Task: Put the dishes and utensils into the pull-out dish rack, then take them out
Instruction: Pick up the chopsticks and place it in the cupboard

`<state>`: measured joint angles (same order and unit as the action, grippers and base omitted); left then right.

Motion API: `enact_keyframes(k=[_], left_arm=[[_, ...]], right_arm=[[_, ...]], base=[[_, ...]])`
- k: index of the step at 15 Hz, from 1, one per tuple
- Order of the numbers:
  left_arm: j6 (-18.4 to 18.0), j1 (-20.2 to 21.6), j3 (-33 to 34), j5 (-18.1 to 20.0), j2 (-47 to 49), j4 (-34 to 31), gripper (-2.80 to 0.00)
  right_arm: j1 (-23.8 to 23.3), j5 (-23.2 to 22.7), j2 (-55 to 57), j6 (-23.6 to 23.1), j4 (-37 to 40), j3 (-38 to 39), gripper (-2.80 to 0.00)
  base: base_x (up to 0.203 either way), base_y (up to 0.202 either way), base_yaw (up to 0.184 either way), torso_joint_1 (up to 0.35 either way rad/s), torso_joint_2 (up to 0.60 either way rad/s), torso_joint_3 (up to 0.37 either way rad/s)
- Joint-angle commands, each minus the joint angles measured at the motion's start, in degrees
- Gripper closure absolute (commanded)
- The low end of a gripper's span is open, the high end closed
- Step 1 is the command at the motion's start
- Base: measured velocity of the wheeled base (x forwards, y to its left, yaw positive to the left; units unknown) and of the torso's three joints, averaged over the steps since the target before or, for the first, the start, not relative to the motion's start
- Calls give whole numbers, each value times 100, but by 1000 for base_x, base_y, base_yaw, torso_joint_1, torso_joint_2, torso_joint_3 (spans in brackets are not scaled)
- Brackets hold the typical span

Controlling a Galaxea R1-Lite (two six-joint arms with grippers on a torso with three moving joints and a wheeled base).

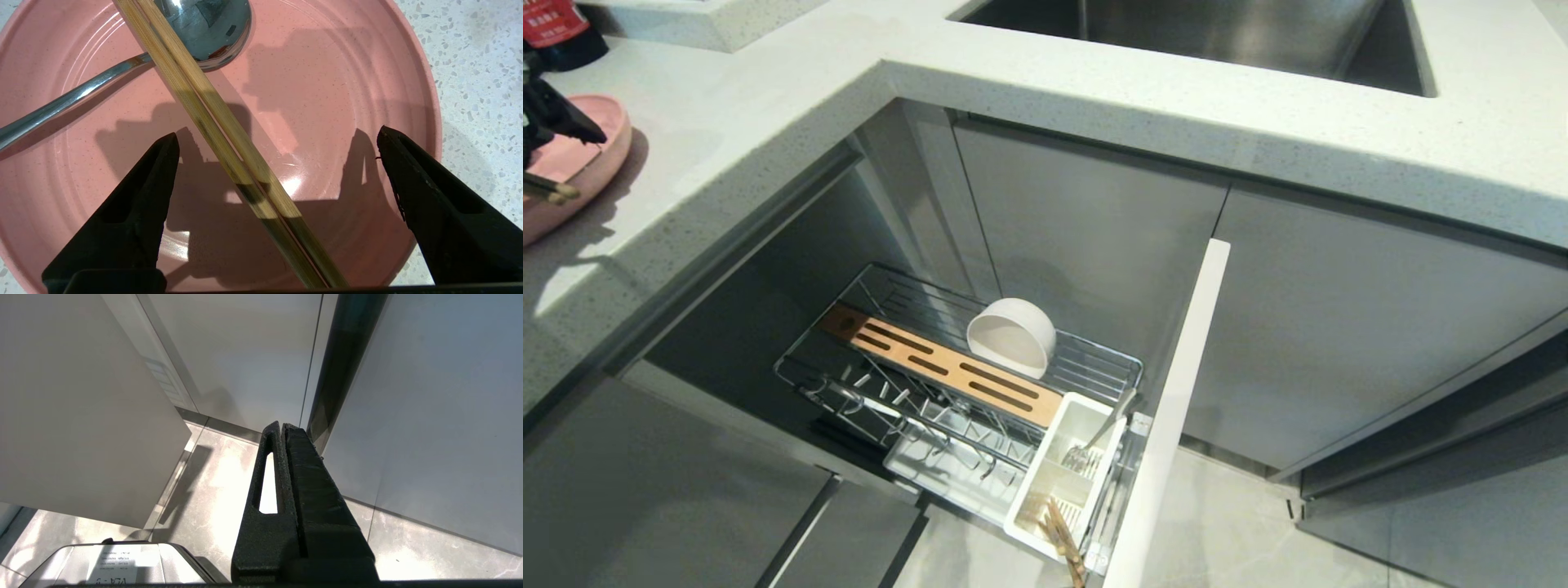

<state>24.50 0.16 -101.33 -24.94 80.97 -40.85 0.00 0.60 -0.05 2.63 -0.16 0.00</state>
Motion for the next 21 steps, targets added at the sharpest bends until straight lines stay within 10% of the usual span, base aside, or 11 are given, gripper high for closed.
enact_keyframes(k=[1,9,10,21], left_arm=[[13,2,-1,-11,24,-27,-280],[19,2,-1,-11,41,-11,-280],[19,2,-1,-11,41,-11,0],[72,2,-27,-2,-2,16,0]], right_arm=[[4,-2,5,0,-2,0,0],[0,-4,5,0,-2,0,0],[0,2,5,0,-2,0,0],[0,-6,5,0,-2,0,0]], base=[[0,0,0,0,0,0],[0,0,0,0,0,0],[0,0,0,0,0,0],[0,0,0,0,0,0]])
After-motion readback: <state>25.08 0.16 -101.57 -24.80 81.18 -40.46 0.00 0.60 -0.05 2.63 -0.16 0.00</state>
